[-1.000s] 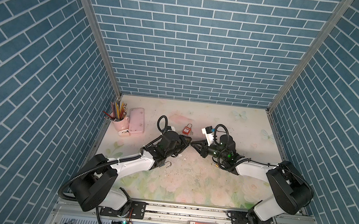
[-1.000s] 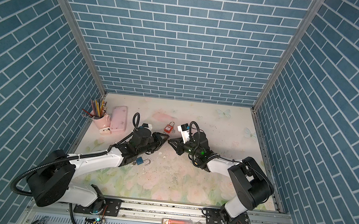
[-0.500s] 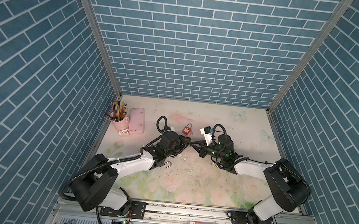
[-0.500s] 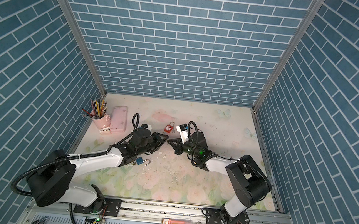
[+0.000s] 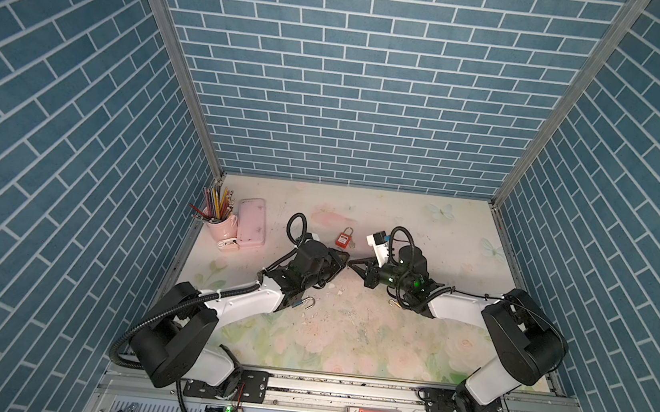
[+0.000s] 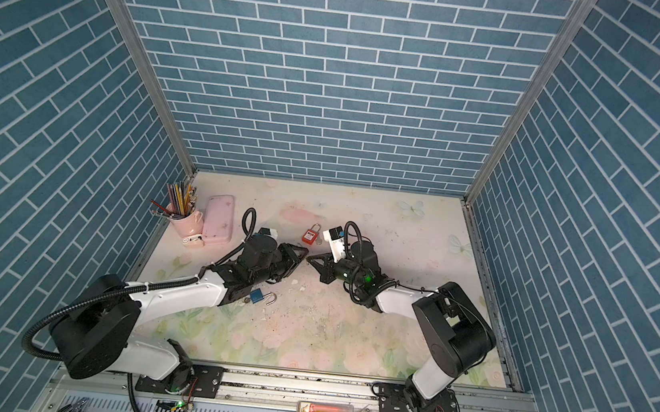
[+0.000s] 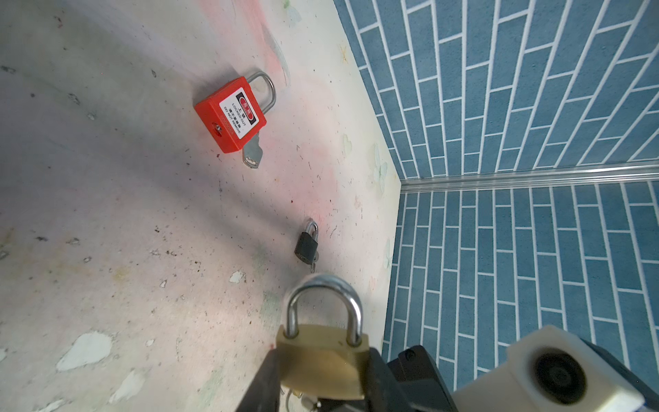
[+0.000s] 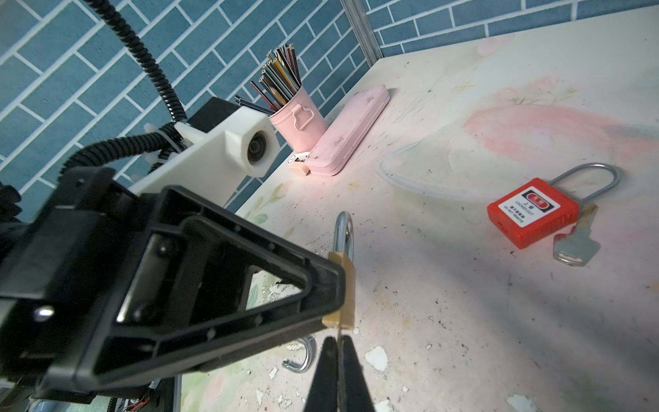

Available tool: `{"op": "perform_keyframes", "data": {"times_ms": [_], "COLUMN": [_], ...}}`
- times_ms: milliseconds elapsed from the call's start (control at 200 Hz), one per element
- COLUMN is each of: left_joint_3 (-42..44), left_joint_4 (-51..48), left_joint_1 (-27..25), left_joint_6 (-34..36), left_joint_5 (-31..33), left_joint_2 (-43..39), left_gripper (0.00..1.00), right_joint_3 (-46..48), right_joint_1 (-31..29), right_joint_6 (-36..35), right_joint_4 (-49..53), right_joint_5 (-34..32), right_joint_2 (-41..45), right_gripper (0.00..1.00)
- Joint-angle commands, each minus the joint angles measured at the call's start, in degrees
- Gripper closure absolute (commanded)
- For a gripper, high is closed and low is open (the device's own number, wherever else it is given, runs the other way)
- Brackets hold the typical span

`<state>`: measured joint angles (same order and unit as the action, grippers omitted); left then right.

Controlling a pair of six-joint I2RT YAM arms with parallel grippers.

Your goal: Lock with the key

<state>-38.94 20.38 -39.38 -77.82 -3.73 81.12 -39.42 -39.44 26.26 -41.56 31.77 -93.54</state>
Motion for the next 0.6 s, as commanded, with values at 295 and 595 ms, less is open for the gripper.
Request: {"op": "perform_keyframes", "data": {"times_ms": [295, 595], "left_joint_3": [-3.0, -2.4], "left_joint_4": [-6.7, -11.1], "left_joint_1": [9.5, 9.4], "left_joint_6": [0.6, 9.7], "left_joint_5": [15.4, 17.0], "left_joint_2": [-5.8, -9.5], "left_gripper": [1.0, 1.0], "right_joint_3": [7.1, 8.0], "right_joint_1": [-1.5, -1.4], "right_joint_6": [1.7, 1.8], "right_joint_4": [-0.7, 3.1], "right_joint_5": [2.4, 0.3], "right_joint_2": [4.1, 11.0], "right_gripper": [1.0, 1.0]}}
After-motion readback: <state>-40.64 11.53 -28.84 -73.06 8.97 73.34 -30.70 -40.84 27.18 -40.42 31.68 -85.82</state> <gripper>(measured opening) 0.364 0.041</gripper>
